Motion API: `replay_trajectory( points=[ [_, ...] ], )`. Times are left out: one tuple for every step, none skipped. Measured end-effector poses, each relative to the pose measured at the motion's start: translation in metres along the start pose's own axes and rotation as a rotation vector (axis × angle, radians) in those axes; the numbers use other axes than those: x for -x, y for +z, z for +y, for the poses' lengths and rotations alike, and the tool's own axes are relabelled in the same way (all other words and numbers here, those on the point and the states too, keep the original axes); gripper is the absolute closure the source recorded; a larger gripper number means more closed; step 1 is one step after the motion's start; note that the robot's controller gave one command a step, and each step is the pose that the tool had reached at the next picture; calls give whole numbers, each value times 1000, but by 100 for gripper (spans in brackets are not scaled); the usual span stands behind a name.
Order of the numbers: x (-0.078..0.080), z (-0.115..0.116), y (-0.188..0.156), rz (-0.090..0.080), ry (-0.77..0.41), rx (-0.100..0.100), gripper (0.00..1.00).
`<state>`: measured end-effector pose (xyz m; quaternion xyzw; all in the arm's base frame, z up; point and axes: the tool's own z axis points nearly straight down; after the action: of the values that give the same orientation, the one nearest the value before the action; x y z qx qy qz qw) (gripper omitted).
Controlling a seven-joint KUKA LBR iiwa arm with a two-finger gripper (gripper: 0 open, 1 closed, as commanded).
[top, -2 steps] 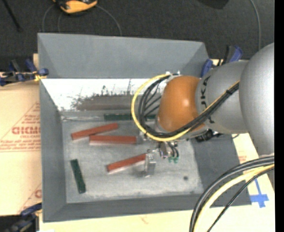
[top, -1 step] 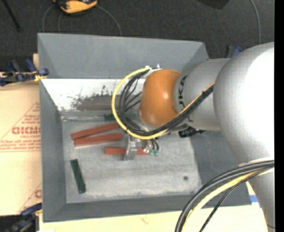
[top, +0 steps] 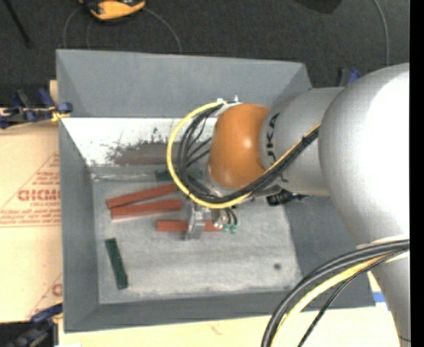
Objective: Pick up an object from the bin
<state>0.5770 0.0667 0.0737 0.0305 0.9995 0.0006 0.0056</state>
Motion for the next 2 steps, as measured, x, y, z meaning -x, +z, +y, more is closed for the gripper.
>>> replay_trajectory(
  points=[
    [22, -65, -110, 7, 71, -3, 100],
    [22, -65, -110, 7, 70, -3, 100]
  ],
)
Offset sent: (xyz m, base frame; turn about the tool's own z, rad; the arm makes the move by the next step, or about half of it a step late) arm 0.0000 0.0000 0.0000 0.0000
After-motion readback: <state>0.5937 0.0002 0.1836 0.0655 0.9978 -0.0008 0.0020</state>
